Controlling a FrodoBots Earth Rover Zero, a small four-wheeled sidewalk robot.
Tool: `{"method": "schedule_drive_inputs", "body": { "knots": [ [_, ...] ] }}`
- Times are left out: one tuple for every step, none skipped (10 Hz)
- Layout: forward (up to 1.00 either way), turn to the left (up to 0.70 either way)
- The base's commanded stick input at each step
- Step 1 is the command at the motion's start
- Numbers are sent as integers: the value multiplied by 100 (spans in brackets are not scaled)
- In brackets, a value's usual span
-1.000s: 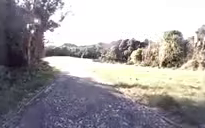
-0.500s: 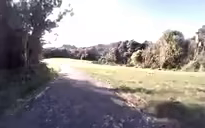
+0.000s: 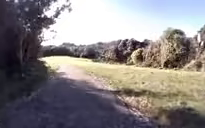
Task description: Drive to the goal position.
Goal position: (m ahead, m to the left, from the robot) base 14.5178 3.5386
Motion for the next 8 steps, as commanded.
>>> {"method": "schedule_drive_inputs", "body": {
  "knots": [
    [50,1],
    [50,3],
    [50,3],
    [50,3],
    [50,3],
    [50,3],
    [50,23],
    [50,42]
  ]
}}
